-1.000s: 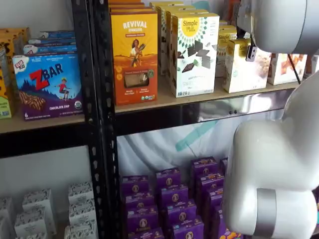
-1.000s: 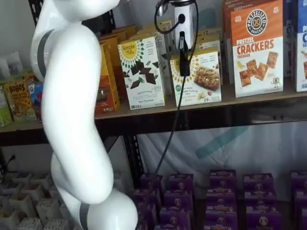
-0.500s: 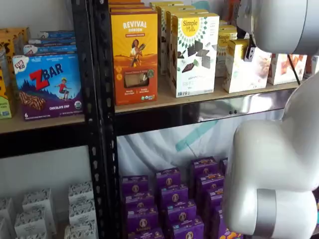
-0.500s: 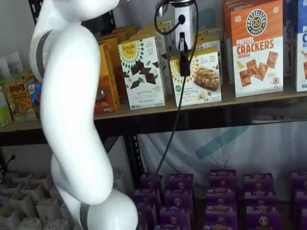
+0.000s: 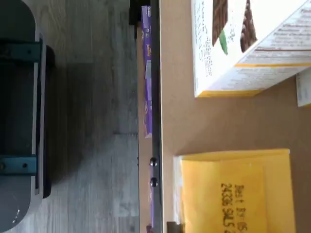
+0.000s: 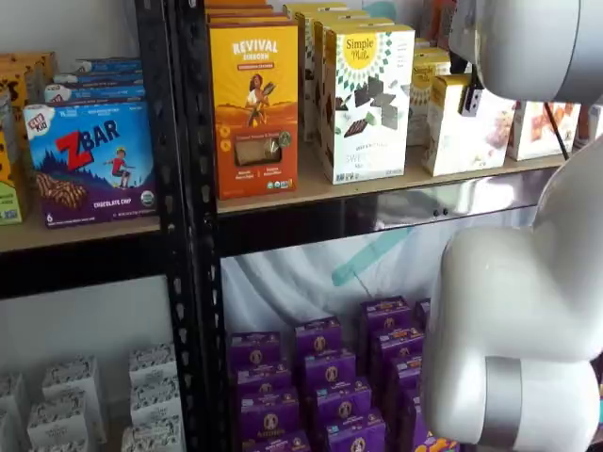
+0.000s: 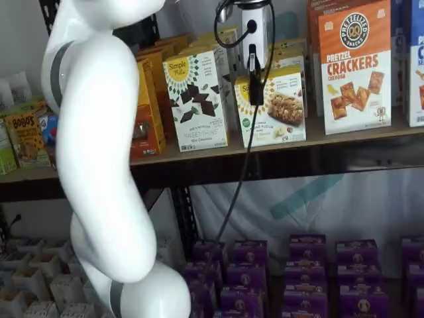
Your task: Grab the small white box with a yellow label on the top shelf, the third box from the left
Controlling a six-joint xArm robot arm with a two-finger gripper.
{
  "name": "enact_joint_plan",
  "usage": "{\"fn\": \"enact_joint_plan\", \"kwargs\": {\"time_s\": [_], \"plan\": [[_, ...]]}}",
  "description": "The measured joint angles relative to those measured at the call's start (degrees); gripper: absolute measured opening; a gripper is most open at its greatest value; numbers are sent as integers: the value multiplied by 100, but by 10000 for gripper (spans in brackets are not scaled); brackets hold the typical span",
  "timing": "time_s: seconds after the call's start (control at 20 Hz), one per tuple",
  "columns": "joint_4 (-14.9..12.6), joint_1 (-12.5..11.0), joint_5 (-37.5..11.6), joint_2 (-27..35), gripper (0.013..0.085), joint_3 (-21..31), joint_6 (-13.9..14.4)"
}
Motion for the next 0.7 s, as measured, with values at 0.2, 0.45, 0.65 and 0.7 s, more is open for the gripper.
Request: {"fn": "enact_joint_plan", "kwargs": {"time_s": [0.2,0.45,0.65,0.7], "plan": [[1,-12,-4,-9,370,20,-12],[31,-21,39,-10,370,9,-15],[56,-24,255,-13,370,-79,6],[57,-27,316,-31,370,-91,9]]}}
